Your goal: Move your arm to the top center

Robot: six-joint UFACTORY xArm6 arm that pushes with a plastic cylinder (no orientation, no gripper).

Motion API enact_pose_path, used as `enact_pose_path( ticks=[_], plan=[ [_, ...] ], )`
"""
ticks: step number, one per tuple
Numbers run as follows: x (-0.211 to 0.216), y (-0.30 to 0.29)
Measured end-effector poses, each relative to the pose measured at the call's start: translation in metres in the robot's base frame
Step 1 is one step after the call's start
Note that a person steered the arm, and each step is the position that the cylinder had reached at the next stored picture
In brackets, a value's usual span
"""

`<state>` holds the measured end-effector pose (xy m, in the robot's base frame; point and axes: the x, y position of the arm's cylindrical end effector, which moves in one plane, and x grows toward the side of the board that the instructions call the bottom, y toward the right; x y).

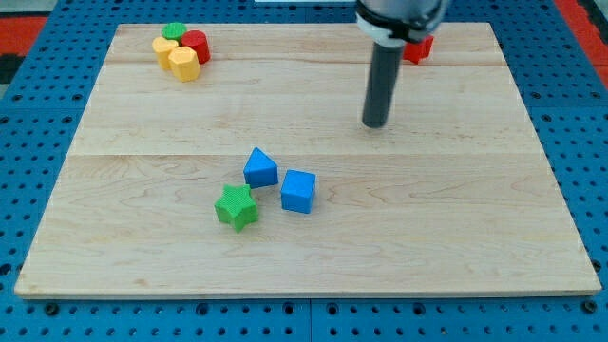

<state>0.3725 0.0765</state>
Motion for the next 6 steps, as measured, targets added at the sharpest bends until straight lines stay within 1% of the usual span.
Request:
enact_pose_path(
  ticks=[1,3,4,6],
  plan=[
    [-0.039,-0.023],
    [-0.074,-0.089],
    [-0.093,-0.094],
    [-0.103,-0.095]
  ],
)
